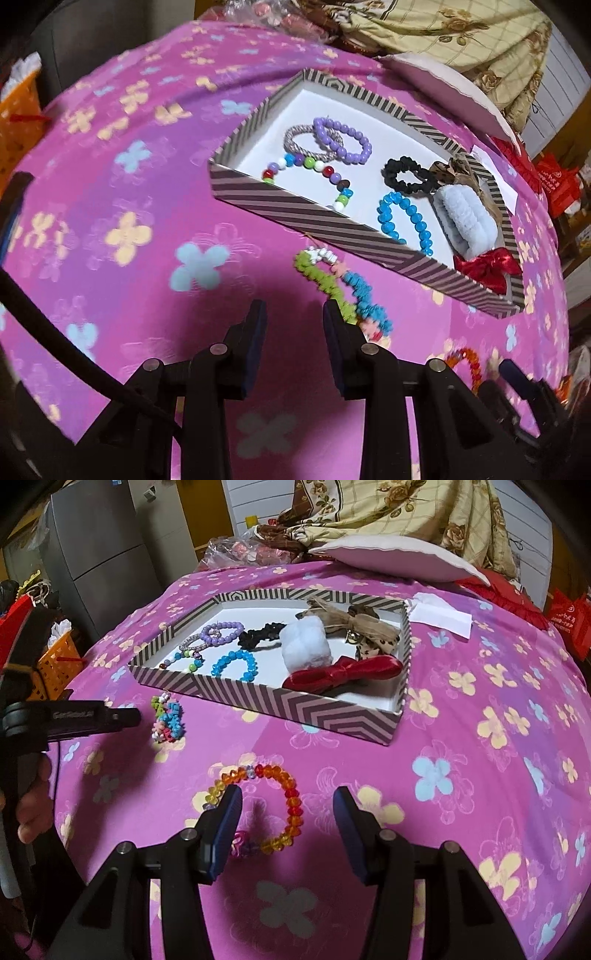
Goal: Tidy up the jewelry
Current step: 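Grasp the green-blue beaded bracelet with the left tool while the right tool grasps the orange bead bracelet, then carry both bracelets into the tray and open both tools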
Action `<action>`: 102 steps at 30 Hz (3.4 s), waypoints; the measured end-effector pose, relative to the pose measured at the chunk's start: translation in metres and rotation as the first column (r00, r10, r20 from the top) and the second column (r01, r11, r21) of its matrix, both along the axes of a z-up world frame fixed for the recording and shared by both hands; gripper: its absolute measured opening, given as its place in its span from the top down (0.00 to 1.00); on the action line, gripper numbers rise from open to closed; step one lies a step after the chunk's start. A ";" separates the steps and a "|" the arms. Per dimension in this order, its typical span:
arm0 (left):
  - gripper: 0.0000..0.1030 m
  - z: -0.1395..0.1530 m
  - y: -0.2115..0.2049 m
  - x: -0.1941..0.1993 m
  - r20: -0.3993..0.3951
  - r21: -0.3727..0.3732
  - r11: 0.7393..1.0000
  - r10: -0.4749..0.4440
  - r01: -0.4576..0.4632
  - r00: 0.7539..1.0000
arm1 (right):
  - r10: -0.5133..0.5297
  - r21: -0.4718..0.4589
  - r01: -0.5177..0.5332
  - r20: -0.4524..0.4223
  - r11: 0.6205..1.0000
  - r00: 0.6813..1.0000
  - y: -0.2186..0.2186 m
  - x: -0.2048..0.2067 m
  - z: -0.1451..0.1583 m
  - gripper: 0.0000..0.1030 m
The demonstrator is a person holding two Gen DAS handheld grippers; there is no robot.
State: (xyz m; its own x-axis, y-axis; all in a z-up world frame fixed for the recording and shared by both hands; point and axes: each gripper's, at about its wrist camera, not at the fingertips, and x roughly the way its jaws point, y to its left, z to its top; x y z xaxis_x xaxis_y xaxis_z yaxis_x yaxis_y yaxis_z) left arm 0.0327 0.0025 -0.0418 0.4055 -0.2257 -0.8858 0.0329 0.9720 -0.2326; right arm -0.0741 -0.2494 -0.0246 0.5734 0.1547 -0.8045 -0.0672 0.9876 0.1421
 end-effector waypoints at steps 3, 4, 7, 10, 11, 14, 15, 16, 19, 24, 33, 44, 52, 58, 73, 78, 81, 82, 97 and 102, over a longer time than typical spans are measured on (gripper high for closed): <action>0.72 -0.003 -0.006 0.007 -0.007 -0.007 1.000 0.007 -0.007 1.000 | 0.007 0.002 -0.007 0.001 1.000 1.000 0.000 0.004 -0.002 0.48; 0.72 -0.003 -0.009 0.009 -0.002 -0.003 1.000 0.006 -0.006 1.000 | 0.012 0.004 -0.012 0.000 1.000 1.000 0.000 0.006 -0.003 0.48; 0.70 -0.004 -0.016 0.015 0.001 0.015 1.000 -0.005 0.005 1.000 | 0.025 -0.007 -0.025 -0.002 1.000 1.000 0.001 0.009 -0.007 0.48; 0.70 -0.004 -0.020 0.018 -0.003 0.029 0.999 -0.014 0.015 1.000 | 0.036 -0.036 -0.036 -0.006 0.999 0.999 0.004 0.013 -0.012 0.48; 0.70 -0.004 -0.020 0.018 -0.003 0.037 0.999 -0.020 0.020 1.000 | 0.041 -0.052 -0.041 -0.011 0.998 0.999 0.006 0.014 -0.014 0.49; 0.78 -0.004 -0.016 0.017 -0.005 0.059 0.998 -0.037 0.037 0.999 | 0.070 -0.119 -0.071 -0.007 0.990 0.997 0.012 0.015 -0.019 0.60; 0.85 -0.004 -0.013 0.016 -0.005 0.068 0.997 -0.036 0.036 0.999 | 0.081 -0.140 -0.081 -0.007 0.987 0.997 0.015 0.016 -0.020 0.64; 0.86 -0.005 -0.009 0.016 -0.006 0.067 0.997 -0.038 0.038 0.999 | 0.099 -0.155 -0.099 -0.006 0.983 0.995 0.017 0.016 -0.020 0.72; 0.87 -0.004 0.003 0.015 -0.028 0.030 0.999 -0.026 0.027 0.999 | 0.118 -0.162 -0.118 -0.006 0.980 0.993 0.018 0.015 -0.019 0.82; 0.81 0.004 0.011 0.013 -0.024 -0.063 0.998 -0.006 0.004 1.000 | 0.106 -0.120 -0.105 0.006 0.987 0.994 0.013 0.013 -0.018 0.81; 0.72 -0.004 -0.021 0.030 -0.072 -0.040 0.999 -0.010 0.007 0.997 | 0.127 -0.106 -0.126 0.003 0.986 0.992 0.016 0.012 -0.018 0.70; 0.69 -0.001 0.006 0.026 -0.102 0.103 0.994 0.033 -0.022 0.994 | 0.122 -0.068 -0.122 0.003 0.990 0.993 0.011 0.013 -0.018 0.69; 0.70 0.006 0.002 0.024 -0.081 0.028 0.999 0.026 -0.024 0.996 | 0.132 -0.079 -0.131 0.014 0.988 0.991 0.016 0.015 -0.019 0.69; 0.71 -0.004 -0.017 0.019 -0.048 0.151 0.988 0.017 -0.010 0.999 | 0.173 -0.111 -0.172 0.000 0.979 0.985 0.019 0.016 -0.017 0.91; 0.91 0.080 0.008 0.013 0.080 -0.020 0.994 -0.101 0.103 0.992 | 0.212 -0.026 -0.210 0.135 0.977 0.968 0.023 0.014 0.070 0.91; 0.91 0.105 0.008 0.020 0.130 -0.003 0.994 -0.111 0.112 0.985 | 0.214 -0.046 -0.209 0.163 0.977 0.963 0.022 0.024 0.095 0.91; 0.91 0.118 0.006 0.024 0.154 0.018 0.993 -0.116 0.114 0.981 | 0.213 -0.058 -0.206 0.174 0.977 0.961 0.022 0.032 0.105 0.91; 0.91 0.121 0.004 0.026 0.161 0.026 0.993 -0.122 0.119 0.979 | 0.213 -0.060 -0.205 0.178 0.977 0.961 0.022 0.035 0.109 0.91; 0.91 0.124 -0.038 0.079 0.178 0.113 0.981 -0.174 0.156 0.968 | 0.193 -0.077 -0.183 0.144 0.980 0.971 0.025 0.132 0.116 0.91; 0.91 0.110 -0.054 0.122 0.155 0.119 0.980 -0.180 0.162 0.971 | 0.173 -0.054 -0.167 0.122 0.984 0.977 0.025 0.175 0.102 0.91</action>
